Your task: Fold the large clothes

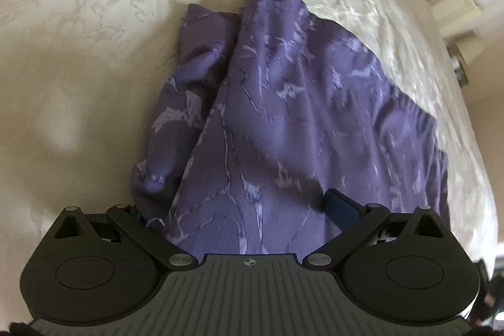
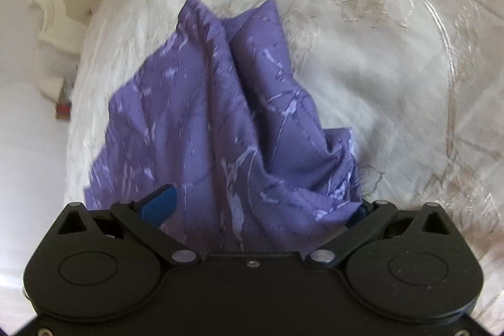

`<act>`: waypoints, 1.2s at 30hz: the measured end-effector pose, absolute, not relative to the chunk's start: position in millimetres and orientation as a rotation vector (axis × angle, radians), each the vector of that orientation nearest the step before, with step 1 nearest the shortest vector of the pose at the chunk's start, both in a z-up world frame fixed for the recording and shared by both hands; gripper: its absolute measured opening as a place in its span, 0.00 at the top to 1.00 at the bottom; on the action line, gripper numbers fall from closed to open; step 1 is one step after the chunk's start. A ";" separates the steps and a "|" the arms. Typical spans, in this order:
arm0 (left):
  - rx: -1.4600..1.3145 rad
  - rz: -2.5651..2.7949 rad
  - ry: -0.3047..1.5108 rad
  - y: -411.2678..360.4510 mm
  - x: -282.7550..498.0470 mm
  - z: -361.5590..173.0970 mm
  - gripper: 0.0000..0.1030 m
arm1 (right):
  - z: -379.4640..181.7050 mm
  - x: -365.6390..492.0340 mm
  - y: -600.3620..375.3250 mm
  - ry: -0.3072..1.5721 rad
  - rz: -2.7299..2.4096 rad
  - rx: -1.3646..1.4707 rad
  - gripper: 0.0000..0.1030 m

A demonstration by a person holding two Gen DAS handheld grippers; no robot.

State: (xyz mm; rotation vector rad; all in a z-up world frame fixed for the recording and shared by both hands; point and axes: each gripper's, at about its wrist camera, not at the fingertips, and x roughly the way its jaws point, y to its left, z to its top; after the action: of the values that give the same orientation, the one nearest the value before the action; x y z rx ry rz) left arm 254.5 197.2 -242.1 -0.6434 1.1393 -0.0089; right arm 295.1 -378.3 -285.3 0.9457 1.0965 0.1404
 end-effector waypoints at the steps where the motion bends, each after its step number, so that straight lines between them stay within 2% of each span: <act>1: -0.646 -0.001 1.148 196.2 255.9 -240.9 0.01 | -286.3 293.5 -379.8 1.087 0.136 0.966 0.00; 2: -0.638 0.005 1.156 195.8 256.8 -239.6 0.02 | -286.6 291.3 -381.3 1.081 0.133 0.981 0.00; 3: -0.629 0.005 1.159 194.7 257.1 -237.9 0.14 | -286.0 290.3 -381.5 1.080 0.122 0.986 0.04; 4: -0.630 -0.013 1.152 193.6 256.8 -235.9 0.29 | -285.1 290.0 -381.3 1.087 0.105 0.982 0.14; 5: -0.634 -0.031 1.144 194.0 254.8 -233.3 0.37 | -283.4 288.7 -383.2 1.100 0.086 0.969 0.21; 6: -0.637 -0.047 1.140 192.6 253.8 -230.6 0.52 | -281.9 288.4 -383.7 1.109 0.073 0.954 0.36; 7: -0.629 -0.060 1.135 190.1 253.7 -227.3 0.62 | -280.3 286.6 -386.3 1.105 0.079 0.952 0.43; 10: -0.565 -0.087 1.134 181.3 256.3 -215.6 0.73 | -270.8 283.0 -389.3 1.096 0.112 0.919 0.56; 16: -0.562 -0.129 1.093 179.3 249.9 -192.8 0.77 | -241.5 274.6 -383.2 1.061 0.150 0.864 0.68; 22: -0.564 -0.170 1.099 181.1 209.7 -178.4 0.78 | -223.9 238.6 -383.1 1.081 0.187 0.831 0.68; 30: -0.597 -0.187 1.185 196.2 132.3 -186.1 0.77 | -230.2 164.9 -392.0 1.203 0.226 0.842 0.67; 33: -0.608 -0.177 1.218 203.6 114.6 -197.9 0.74 | -237.5 144.7 -392.7 1.237 0.214 0.856 0.65; 35: -0.590 -0.153 1.238 207.4 110.0 -208.5 0.66 | -242.3 137.5 -388.2 1.250 0.183 0.846 0.57; 36: -0.579 -0.138 1.247 209.1 109.1 -213.9 0.59 | -244.4 135.3 -387.4 1.256 0.153 0.834 0.48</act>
State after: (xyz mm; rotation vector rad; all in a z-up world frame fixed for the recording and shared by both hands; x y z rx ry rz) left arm 109.1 209.1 -213.9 -0.5788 1.2473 -0.1381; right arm 135.3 -387.4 -244.4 0.8340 1.2560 0.1531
